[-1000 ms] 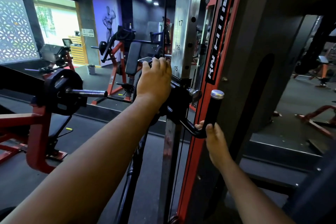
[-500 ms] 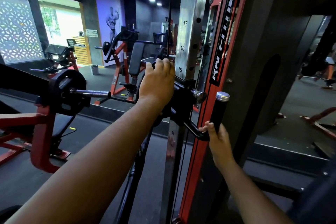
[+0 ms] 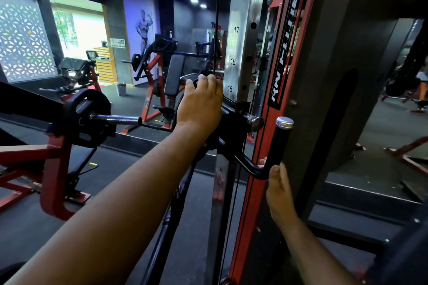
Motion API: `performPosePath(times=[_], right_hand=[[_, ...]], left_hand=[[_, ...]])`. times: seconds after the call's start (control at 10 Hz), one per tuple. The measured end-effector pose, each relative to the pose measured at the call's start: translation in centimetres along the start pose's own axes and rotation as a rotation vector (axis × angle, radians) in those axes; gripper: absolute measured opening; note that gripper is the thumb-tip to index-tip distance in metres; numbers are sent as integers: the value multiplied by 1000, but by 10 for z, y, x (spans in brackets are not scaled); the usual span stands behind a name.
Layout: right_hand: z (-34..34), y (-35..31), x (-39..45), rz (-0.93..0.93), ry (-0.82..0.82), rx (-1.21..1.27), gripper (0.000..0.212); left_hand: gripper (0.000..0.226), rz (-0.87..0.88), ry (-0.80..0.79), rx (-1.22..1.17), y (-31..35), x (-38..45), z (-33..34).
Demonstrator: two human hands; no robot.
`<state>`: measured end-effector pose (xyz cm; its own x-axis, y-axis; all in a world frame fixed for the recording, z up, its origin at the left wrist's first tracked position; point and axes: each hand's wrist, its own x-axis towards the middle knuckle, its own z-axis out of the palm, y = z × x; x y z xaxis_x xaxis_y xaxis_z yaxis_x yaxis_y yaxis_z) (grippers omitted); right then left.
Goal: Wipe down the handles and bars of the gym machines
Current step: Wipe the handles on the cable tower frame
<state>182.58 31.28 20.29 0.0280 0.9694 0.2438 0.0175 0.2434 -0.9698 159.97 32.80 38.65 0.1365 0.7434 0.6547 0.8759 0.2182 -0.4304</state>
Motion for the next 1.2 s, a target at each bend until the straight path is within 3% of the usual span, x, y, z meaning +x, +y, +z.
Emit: performPosePath(times=[0.2,0.3,0.4,0.5,0.6,0.7,0.8,0.9,1.2], right_hand=[[-3,2,-5,-202,-39,137,52],[0,-11,-4,-235,136,181,48],[1,-10,-5,-320,206,106,46],[-3,15,-5,-291,200,66,43],[-16,35,1,-139,70,16,35],[-30,22,17,-26,95,108,27],[-34,-38,39,-19,146,284,25],[-25,-82,47,-35,-5,370,35],[-20,-2,15,-50,16,198,34]], left_hand=[[73,2,4,16,-1,0,1],[73,-3,6,5,0,0,0],[74,0,2,9,0,0,1],[75,-2,0,13,0,0,2],[76,-4,-2,8,0,0,1],[76,-3,-7,1,1,0,-1],[77,-3,-20,8,1,1,-1],[75,-8,-28,0,0,0,-3],[75,-7,-29,-4,1,-1,-5]])
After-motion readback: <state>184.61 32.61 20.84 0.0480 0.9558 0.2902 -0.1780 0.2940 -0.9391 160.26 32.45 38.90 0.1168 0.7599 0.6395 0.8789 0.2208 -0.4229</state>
